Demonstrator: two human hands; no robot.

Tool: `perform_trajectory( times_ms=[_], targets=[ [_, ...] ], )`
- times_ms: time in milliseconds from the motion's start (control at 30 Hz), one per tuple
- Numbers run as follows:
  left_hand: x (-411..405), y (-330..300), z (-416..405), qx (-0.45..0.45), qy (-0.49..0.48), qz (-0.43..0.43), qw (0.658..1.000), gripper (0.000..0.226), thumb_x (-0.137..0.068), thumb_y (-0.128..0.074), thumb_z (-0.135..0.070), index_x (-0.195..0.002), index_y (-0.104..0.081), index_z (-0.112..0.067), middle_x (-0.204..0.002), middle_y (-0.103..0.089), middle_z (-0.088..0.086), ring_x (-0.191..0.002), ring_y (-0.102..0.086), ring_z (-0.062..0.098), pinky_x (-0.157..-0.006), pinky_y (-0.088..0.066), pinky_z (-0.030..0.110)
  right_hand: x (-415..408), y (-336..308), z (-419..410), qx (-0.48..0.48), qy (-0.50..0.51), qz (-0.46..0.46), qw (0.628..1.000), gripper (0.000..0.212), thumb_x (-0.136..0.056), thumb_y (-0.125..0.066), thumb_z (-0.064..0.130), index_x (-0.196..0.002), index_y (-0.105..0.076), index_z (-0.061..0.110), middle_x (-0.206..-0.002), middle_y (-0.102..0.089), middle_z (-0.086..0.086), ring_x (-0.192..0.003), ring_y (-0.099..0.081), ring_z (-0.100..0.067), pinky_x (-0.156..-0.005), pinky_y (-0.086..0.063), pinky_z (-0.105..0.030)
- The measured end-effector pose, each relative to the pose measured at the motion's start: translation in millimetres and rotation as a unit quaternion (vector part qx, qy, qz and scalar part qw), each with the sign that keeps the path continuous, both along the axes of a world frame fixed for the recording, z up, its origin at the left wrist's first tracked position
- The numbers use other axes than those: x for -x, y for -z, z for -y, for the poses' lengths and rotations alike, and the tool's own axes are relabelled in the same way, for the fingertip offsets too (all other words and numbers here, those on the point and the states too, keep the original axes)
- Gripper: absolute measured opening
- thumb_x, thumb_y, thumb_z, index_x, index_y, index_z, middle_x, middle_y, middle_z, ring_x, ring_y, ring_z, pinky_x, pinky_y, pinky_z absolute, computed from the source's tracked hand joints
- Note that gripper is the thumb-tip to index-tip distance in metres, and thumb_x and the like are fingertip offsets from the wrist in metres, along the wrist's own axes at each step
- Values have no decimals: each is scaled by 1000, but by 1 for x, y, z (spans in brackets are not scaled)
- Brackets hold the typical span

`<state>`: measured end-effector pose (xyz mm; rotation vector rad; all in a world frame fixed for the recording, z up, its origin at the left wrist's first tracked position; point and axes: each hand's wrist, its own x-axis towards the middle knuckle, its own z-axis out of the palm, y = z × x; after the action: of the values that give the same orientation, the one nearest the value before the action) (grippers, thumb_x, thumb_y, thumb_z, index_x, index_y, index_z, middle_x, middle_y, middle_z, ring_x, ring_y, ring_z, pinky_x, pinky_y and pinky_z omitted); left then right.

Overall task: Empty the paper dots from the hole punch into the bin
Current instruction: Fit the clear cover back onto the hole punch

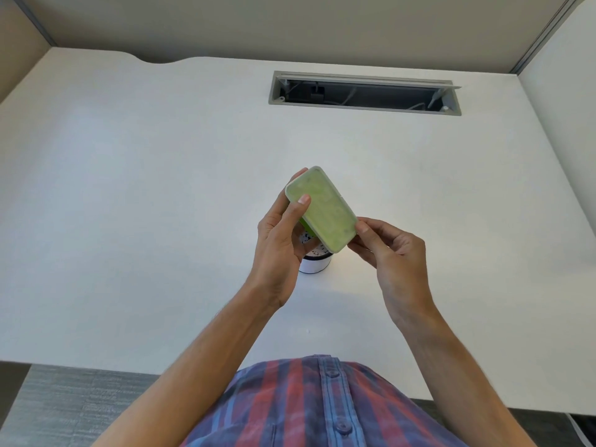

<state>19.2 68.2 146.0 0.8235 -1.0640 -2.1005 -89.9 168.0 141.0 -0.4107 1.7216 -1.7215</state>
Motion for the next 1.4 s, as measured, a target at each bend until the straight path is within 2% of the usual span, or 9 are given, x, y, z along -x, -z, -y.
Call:
perform_trajectory(
  times_ms=[100, 233, 367, 533, 667, 800, 900, 1067, 1400],
  targets=[
    [-2, -4, 8, 37, 0, 36, 999, 35, -98, -56, -21, -133, -62, -22, -125, -68, 4, -122, -61, 26, -97, -55, 45, 0, -1, -2, 11, -2, -7, 1000, 16, -94, -60, 5, -93, -76, 9, -89, -77, -4, -84, -73, -17, -81, -58, -24],
    [-4, -14, 25, 131, -22, 119, 984, 18, -98, -60, -21, -110, -72, -14, -86, -73, -9, -89, -70, 10, -73, -56, 22, 3, -3, -4, 10, -3, -47, 999, 21, -95, -60, 7, -87, -76, 17, -81, -77, 5, -82, -72, -15, -79, -57, -23],
    [-3, -20, 36, 186, 29, 172, 967, 17, -96, -63, -24, -91, -74, -12, -76, -70, -5, -78, -69, 9, -66, -57, 22, 9, -5, -6, -9, -8, -130, 991, 23, -95, -60, 10, -84, -74, 25, -79, -76, 12, -80, -71, -14, -77, -59, -28],
    [-3, -20, 40, 185, 99, 208, 955, 31, -100, -57, -28, -99, -76, -4, -92, -72, 20, -81, -69, 16, -66, -61, 30, 18, -7, -7, -30, -21, -180, 983, 17, -96, -60, 12, -89, -74, 19, -80, -75, 13, -79, -71, -10, -77, -60, -28],
    [-2, -14, 36, 166, 53, 202, 964, 28, -99, -59, -22, -95, -77, 0, -96, -72, 28, -78, -68, 20, -62, -58, 26, 17, -4, -6, -36, -13, -160, 986, 17, -95, -63, 14, -87, -74, 24, -82, -75, 11, -80, -72, -14, -78, -61, -33],
    [-3, -5, 34, 167, -7, 206, 964, 23, -95, -65, -24, -80, -80, -18, -86, -75, 13, -80, -68, 19, -79, -58, 50, 7, 1, -10, -74, -6, -165, 984, 5, -89, -71, 24, -93, -73, 26, -83, -73, 15, -70, -72, -10, -74, -61, -38],
    [-5, -2, 32, 150, -44, 206, 966, 23, -95, -66, -24, -78, -80, -18, -82, -74, 12, -79, -66, 20, -82, -56, 59, -3, 3, -14, -84, -32, -136, 987, 9, -88, -71, 22, -97, -73, 22, -81, -74, 9, -66, -73, -15, -72, -61, -39],
    [-4, -3, 28, 122, -49, 192, 973, 23, -95, -65, -25, -80, -79, -13, -83, -68, 14, -78, -62, 21, -72, -55, 44, -5, -1, -14, -23, -36, -8, 999, 14, -92, -63, 5, -102, -72, 9, -78, -78, -5, -72, -75, -15, -68, -57, -21],
    [-9, -6, 22, 148, -62, 174, 971, 14, -91, -71, -25, -98, -76, -14, -93, -77, -4, -86, -72, 6, -78, -59, 27, 2, -12, -10, 18, -4, 65, 998, 14, -93, -60, 1, -96, -72, 5, -72, -76, -4, -68, -73, -12, -69, -58, -19]
  ],
)
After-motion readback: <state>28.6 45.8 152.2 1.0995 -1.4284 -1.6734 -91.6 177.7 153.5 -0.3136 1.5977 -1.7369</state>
